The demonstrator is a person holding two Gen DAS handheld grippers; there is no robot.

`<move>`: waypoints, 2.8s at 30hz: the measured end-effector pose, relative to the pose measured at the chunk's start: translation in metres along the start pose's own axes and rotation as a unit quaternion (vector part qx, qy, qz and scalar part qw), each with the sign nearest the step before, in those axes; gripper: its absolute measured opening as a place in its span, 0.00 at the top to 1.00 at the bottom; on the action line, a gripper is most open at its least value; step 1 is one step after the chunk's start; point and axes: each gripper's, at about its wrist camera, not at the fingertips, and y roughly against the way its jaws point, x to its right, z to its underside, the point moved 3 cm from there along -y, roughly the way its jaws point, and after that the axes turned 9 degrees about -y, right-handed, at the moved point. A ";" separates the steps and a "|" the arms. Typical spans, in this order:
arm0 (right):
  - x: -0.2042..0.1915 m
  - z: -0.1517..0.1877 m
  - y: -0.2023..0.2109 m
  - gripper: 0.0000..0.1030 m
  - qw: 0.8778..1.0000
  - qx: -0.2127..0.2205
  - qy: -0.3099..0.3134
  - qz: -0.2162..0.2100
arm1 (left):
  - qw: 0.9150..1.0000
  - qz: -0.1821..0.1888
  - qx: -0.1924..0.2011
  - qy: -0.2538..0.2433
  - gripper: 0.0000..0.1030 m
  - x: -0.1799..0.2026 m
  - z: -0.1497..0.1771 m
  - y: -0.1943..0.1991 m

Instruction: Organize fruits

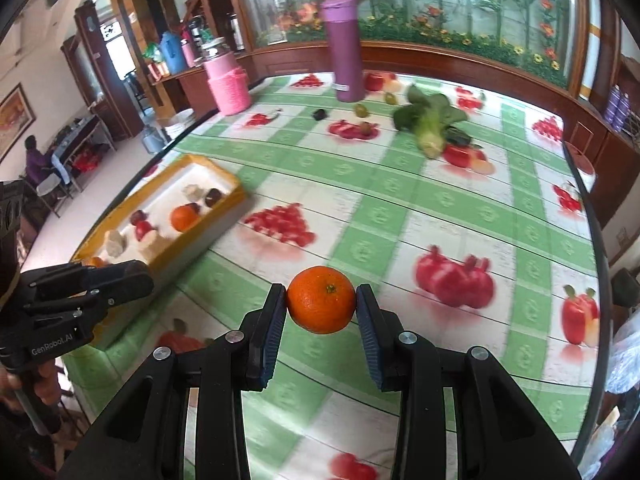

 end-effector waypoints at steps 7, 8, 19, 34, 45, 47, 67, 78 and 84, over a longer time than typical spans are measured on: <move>-0.058 -0.011 -0.015 0.66 0.999 0.001 0.025 -0.032 | 0.998 -0.044 0.005 0.039 0.74 -0.066 0.022 0.029; -0.065 -0.012 -0.018 0.66 0.999 0.000 0.027 -0.037 | 0.998 -0.050 0.004 0.045 0.74 -0.075 0.027 0.033; -0.136 -0.019 -0.069 0.66 0.995 -0.030 0.074 -0.063 | 0.994 -0.077 -0.027 0.069 0.74 -0.134 0.071 0.040; -0.179 -0.047 -0.136 0.66 0.990 -0.057 0.121 -0.055 | 0.996 -0.028 -0.070 0.041 0.74 -0.116 0.077 0.004; -0.200 -0.049 -0.184 0.66 0.980 -0.097 0.169 -0.049 | 0.996 -0.042 -0.080 0.016 0.74 -0.111 0.083 -0.010; -0.201 -0.047 -0.188 0.66 0.978 -0.100 0.179 -0.046 | 0.996 -0.043 -0.078 0.011 0.74 -0.110 0.083 -0.009; -0.186 -0.034 -0.144 0.64 0.981 -0.078 0.175 -0.016 | 0.997 -0.047 -0.056 0.002 0.53 -0.106 0.085 0.000; -0.145 0.020 -0.048 0.29 0.988 -0.035 0.148 0.006 | 0.991 -0.105 0.008 0.086 0.45 -0.128 0.097 0.042; -0.137 0.047 -0.032 0.29 0.990 -0.036 0.137 -0.005 | 0.979 -0.144 0.027 0.140 0.30 -0.116 0.103 0.060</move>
